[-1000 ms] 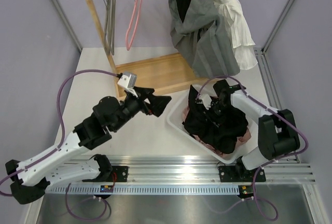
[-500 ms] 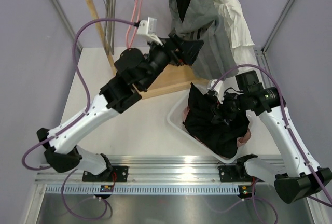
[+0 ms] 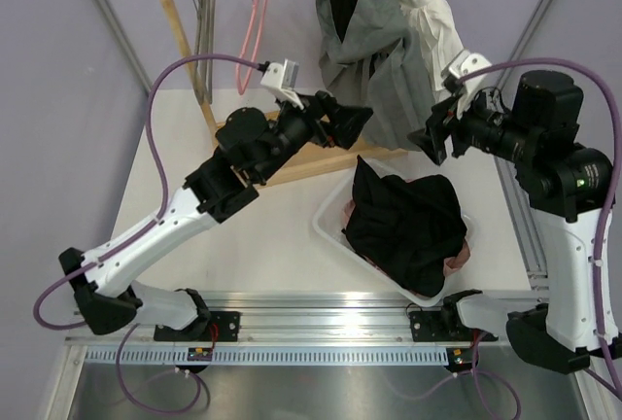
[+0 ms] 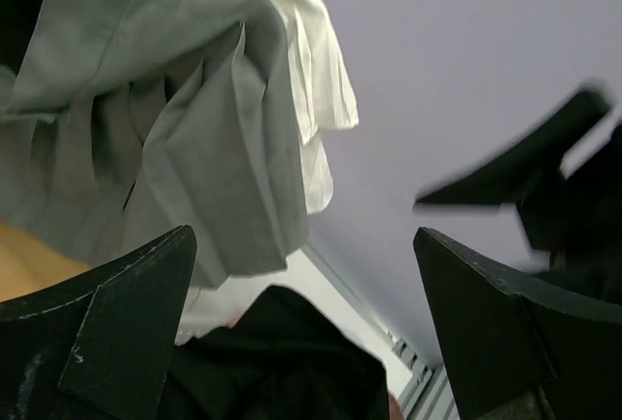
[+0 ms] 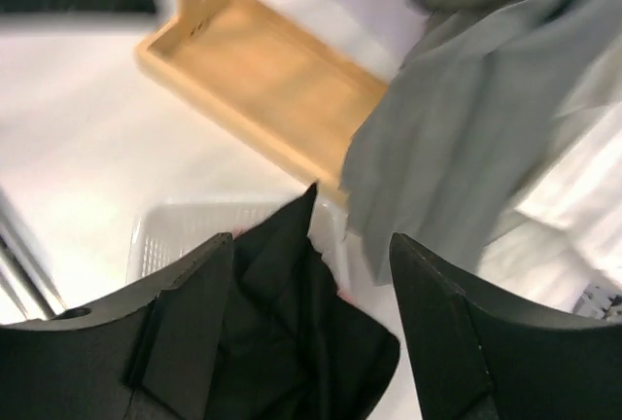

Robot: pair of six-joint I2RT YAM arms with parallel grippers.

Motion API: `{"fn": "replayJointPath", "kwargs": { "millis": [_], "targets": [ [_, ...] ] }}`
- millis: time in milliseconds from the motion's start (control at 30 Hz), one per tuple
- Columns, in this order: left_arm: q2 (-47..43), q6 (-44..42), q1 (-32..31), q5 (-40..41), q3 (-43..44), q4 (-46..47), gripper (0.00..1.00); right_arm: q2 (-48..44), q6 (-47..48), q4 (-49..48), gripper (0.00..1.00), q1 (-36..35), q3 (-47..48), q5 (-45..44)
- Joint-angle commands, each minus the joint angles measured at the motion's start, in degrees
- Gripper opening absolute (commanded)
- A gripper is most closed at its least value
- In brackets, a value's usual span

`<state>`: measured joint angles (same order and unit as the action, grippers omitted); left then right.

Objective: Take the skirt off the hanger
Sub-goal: Pick up the hanger from the clothesline.

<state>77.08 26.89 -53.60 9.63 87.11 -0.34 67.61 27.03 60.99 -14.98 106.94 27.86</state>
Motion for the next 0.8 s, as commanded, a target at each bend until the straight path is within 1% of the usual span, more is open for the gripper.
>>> {"fn": "replayJointPath", "kwargs": {
  "millis": [0, 33, 67, 100, 133, 167, 200, 233, 267, 333, 500, 533, 667, 767],
  "targets": [
    [-7.3, -1.5, 0.0, -3.5, -4.9, 0.9, 0.99, 8.7, -11.3, -6.7, 0.75, 0.4, 11.3, -7.5],
    [-8.2, -1.8, 0.0, -3.6, -6.0, 0.5, 0.99, 11.4, -14.4, -6.3, 0.75, 0.3, 14.8, -8.2],
    [-9.0, -1.9, 0.0, -3.7, -7.7, -1.2, 0.99, 17.0, -16.0, -5.9, 0.75, 0.4, 19.0, -9.5],
    [-10.6, -2.1, 0.0, -3.9, -8.5, -1.7, 0.99, 19.9, -17.6, -5.3, 0.78, 0.3, 27.5, -10.1],
    [-11.4, -2.4, 0.0, -4.0, -9.2, -2.2, 0.99, 23.0, -19.7, -3.9, 0.79, 0.4, 31.8, -10.5],
    [-12.2, -2.3, 0.0, -4.2, -10.0, -2.9, 0.99, 28.4, -20.5, -3.5, 0.81, 0.3, 36.1, -11.8],
    [-12.8, -2.4, 0.0, -4.4, -11.5, -3.2, 0.99, 30.5, -21.5, -3.6, 0.85, 0.3, 42.4, -12.7],
    [-14.0, -2.4, 0.0, -5.1, -12.1, -3.4, 0.99, 32.1, -22.2, -5.9, 0.99, 0.0, 43.7, -14.6],
    [-14.6, -2.4, 0.0, -5.2, -12.8, -4.3, 0.99, 33.8, -22.7, -7.6, 0.99, -0.4, 44.1, -18.3],
    [-16.2, -2.3, 0.0, -5.2, -15.0, -4.8, 0.99, 34.7, -21.8, -12.1, 0.99, -0.7, 43.1, -18.7],
    [-19.0, -1.8, 0.0, -4.8, -19.7, -4.9, 0.99, 38.7, -21.2, -15.7, 0.99, -0.8, 43.0, -19.1],
    [-19.5, -1.8, -0.1, -4.6, -20.7, -4.9, 0.99, 39.3, -21.1, -16.2, 0.99, -0.9, 43.0, -18.5],
    [-20.2, -1.9, 0.0, -4.5, -22.0, -5.5, 0.99, 42.2, -21.1, -17.5, 0.91, -0.8, 42.0, -18.4],
    [-20.8, -1.8, 0.0, -4.4, -23.3, -5.3, 0.99, 44.1, -21.2, -17.7, 0.80, -0.8, 41.8, -17.9]
  ]
}}
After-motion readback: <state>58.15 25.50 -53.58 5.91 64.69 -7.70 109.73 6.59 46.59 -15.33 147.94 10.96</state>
